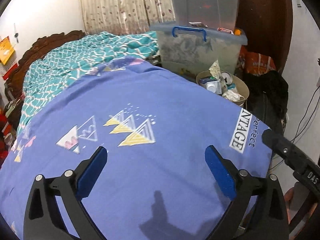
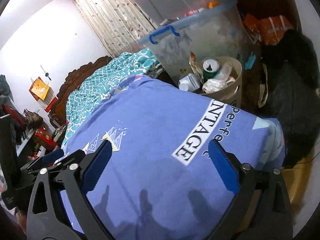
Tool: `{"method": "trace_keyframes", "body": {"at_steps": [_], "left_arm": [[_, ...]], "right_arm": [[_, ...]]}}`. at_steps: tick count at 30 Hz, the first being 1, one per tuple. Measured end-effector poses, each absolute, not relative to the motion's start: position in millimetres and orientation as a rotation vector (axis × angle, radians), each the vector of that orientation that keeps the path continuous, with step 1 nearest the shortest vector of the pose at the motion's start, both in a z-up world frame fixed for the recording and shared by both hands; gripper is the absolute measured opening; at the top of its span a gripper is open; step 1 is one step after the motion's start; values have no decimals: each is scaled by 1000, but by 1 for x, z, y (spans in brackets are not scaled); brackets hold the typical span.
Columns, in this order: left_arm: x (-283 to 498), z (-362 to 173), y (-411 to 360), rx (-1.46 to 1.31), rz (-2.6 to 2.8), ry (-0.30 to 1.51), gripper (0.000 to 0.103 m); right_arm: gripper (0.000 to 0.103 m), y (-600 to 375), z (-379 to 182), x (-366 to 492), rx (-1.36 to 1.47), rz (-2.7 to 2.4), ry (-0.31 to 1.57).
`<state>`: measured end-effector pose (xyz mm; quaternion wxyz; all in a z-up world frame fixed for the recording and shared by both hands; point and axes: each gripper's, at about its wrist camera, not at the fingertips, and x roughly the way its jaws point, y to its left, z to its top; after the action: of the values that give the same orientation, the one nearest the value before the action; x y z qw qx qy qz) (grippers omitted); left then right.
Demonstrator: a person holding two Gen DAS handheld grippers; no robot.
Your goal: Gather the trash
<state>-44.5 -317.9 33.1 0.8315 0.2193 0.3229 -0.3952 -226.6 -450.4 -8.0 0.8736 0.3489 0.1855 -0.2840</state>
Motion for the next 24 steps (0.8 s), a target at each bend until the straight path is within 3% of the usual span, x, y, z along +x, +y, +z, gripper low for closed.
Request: {"method": "trace_keyframes", "body": {"at_steps": [24], "left_arm": [[-58,63,-258,413,-755,578,94]], "right_arm": [[99,-374,39,-241,647,-708,343]]}}
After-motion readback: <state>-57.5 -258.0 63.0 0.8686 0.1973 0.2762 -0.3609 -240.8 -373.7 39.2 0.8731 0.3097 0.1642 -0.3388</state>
